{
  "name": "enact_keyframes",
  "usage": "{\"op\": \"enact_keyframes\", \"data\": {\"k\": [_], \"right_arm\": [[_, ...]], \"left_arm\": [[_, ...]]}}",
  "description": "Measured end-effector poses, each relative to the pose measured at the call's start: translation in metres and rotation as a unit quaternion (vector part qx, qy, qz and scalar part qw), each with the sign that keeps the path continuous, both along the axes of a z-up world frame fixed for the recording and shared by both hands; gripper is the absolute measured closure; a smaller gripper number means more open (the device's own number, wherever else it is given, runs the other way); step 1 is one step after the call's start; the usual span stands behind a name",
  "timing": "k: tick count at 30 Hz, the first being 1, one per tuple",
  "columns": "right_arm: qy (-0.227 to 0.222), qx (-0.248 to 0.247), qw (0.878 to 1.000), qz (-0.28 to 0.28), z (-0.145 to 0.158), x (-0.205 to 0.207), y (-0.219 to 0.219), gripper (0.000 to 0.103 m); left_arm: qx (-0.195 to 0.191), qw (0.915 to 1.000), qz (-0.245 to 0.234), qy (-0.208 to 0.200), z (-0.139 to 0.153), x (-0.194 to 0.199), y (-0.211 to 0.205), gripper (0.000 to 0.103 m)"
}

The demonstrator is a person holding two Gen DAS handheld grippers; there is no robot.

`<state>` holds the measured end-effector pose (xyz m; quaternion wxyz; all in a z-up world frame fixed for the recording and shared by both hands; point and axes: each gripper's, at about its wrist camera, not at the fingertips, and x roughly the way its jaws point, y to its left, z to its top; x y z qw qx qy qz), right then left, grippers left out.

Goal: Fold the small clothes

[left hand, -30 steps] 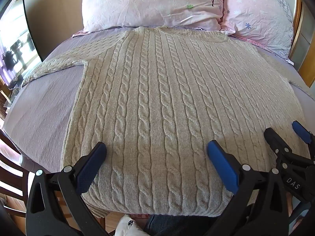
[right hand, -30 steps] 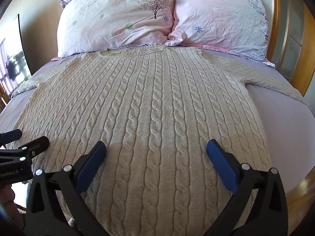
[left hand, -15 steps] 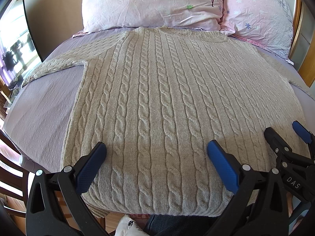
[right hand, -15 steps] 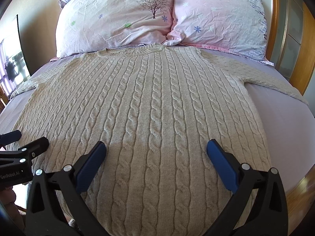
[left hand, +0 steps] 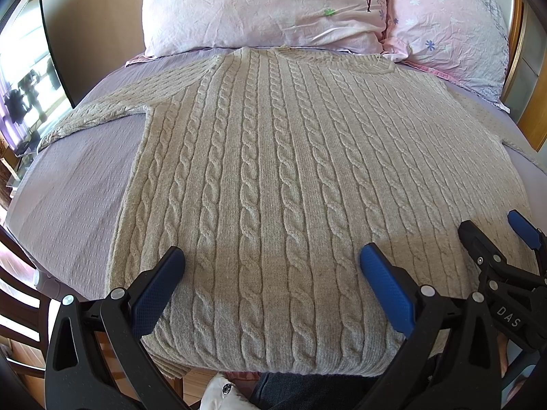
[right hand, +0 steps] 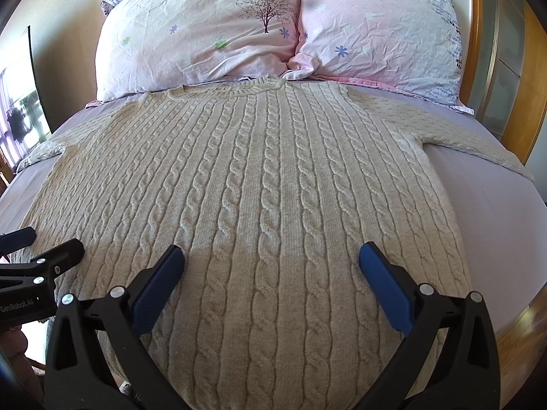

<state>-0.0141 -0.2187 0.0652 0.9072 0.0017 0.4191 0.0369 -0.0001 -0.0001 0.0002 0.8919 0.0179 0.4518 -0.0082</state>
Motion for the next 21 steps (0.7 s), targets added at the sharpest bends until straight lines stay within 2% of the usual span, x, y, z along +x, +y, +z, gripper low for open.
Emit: {"op": "enact_keyframes", "data": {"k": [21], "right_arm": [[0.0, 0.0, 1.0, 0.0, 0.0012, -0.0004, 0.0014, 0.002]], "left_arm": [[0.0, 1.0, 0.0, -0.001, 0.0001, 0.0, 0.0001, 0.001]]}}
